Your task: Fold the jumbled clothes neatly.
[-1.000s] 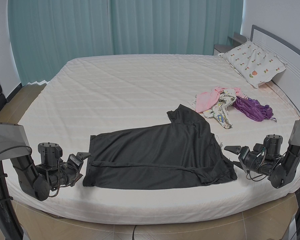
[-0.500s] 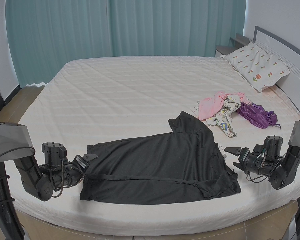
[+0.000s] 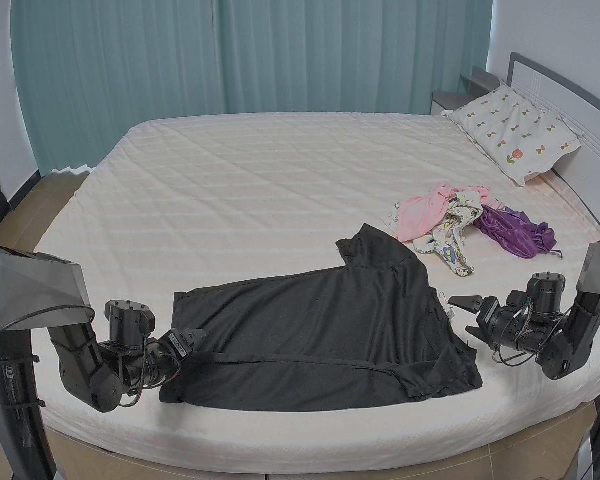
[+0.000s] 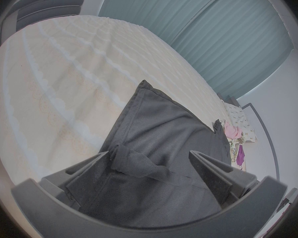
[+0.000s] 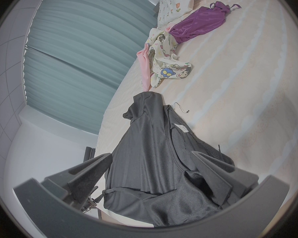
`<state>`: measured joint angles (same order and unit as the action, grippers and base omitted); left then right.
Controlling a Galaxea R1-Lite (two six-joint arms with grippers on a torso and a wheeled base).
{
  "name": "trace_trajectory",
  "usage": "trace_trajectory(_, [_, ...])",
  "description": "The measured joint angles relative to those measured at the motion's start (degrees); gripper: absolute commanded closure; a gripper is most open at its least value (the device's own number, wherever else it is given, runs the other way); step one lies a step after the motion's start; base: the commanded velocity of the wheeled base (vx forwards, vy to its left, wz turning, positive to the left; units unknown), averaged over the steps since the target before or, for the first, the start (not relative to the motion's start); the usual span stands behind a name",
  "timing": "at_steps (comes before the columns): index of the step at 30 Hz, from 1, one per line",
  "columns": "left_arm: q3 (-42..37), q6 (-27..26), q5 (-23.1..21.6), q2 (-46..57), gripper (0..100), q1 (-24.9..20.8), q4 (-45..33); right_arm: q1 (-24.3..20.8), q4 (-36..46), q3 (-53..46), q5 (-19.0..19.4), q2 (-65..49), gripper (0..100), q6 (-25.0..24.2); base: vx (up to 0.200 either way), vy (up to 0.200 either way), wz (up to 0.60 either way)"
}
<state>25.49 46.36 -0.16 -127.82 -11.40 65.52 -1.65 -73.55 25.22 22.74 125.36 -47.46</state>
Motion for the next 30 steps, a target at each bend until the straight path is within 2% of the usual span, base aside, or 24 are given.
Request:
trace_trajectory(15, [-0.02,-0.33,0.59,-0.73,0,-0.69,-0.38,-0.04,0.00,0.02,-0.07,0.44,0,0.00,0.000,0.000,0.00])
trace_trajectory(16, [0.09,-0.35,0.59,-0.84,100,-0.84,-0.39,-0.04,0.00,0.00,-0.07,0.48,0,0.00,0.000,0.000,0.00])
trace_trajectory(24, [0.33,-0.33,3.68,-1.45,100,-1.22,-1.67,0.13,0.02,-0.06,-0.38,0.41,0,0.50,0.000,0.000,0.00])
trace_trajectory(30, [-0.57,-0.16,4.18,-0.84,100,-1.05,-1.69,-0.39,0.02,-0.21,-0.82,0.35,0,1.23,0.000,0.000,0.00])
